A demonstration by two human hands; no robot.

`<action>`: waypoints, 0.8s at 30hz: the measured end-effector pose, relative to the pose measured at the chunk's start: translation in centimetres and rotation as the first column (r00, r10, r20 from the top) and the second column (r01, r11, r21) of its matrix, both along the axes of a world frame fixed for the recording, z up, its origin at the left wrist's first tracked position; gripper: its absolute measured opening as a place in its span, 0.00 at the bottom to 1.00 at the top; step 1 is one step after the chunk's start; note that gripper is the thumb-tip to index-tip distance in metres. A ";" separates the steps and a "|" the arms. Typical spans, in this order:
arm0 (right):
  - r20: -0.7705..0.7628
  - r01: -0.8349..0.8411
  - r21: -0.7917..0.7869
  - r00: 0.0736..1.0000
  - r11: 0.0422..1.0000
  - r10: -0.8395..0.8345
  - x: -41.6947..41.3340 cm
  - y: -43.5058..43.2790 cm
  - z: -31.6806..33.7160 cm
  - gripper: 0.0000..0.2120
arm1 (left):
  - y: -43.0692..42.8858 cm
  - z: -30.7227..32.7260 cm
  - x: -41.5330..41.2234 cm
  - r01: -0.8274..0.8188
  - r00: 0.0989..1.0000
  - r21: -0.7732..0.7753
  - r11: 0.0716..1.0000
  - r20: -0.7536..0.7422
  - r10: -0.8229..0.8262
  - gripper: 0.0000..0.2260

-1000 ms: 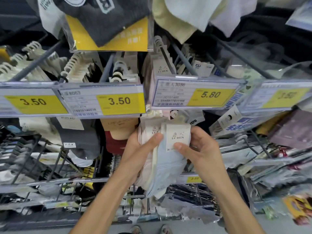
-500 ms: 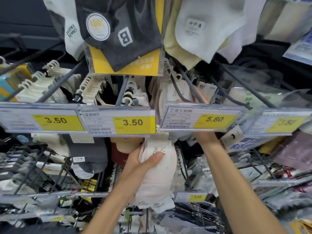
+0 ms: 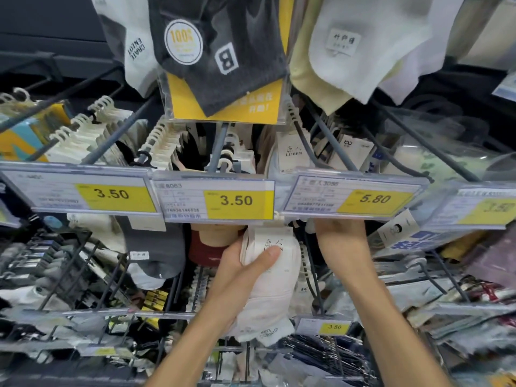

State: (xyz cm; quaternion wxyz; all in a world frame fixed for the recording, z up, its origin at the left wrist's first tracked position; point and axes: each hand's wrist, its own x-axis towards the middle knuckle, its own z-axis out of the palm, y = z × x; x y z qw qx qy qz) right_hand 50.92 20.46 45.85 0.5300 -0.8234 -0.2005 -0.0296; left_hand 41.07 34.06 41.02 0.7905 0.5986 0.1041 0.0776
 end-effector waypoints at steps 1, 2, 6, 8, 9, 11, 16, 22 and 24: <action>0.037 -0.029 0.104 0.999 0.994 0.026 -1.4 -0.6 -0.3 0.04 | -0.1 0.1 0.1 0.003 1.000 0.011 1.000 0.014 -0.003 0.17; 0.048 -0.075 0.145 0.997 0.987 0.068 -2.8 -1.2 -0.6 0.08 | -0.2 0.2 0.2 0.006 1.000 0.024 1.000 0.030 -0.006 0.18; -0.152 -0.124 0.158 0.977 0.980 0.148 -4.8 -2.9 -3.7 0.20 | -0.8 0.1 0.6 0.019 0.999 0.021 1.000 0.037 -0.020 0.15; -0.225 -0.088 0.201 0.965 0.976 0.133 -5.0 -3.6 -4.5 0.22 | -1.1 -0.4 0.6 0.058 0.998 -0.012 0.998 -0.001 -0.058 0.15; -0.222 -0.077 0.215 0.967 0.974 0.125 -5.0 -4.0 -4.8 0.22 | -1.1 -0.6 0.7 0.076 0.997 -0.041 0.996 -0.027 -0.077 0.15; -0.220 -0.064 0.218 0.969 0.974 0.112 -5.0 -4.6 -4.7 0.21 | -1.2 -1.0 0.8 0.102 0.993 -0.092 0.991 -0.052 -0.107 0.14; -0.273 -0.021 0.271 0.957 0.962 0.097 -5.2 -5.2 -4.3 0.19 | -1.7 -0.6 0.9 0.106 0.994 -0.100 0.989 0.001 -0.106 0.13; -0.277 -0.061 0.312 0.949 0.948 0.152 -5.5 -4.9 -4.0 0.13 | -1.4 -0.7 1.1 0.033 0.999 -0.071 0.997 0.039 -0.031 0.11; -0.276 -0.093 0.302 0.944 0.949 0.180 -5.4 -4.6 -3.8 0.11 | -0.9 -0.7 1.0 0.029 0.999 -0.061 0.998 0.039 -0.027 0.13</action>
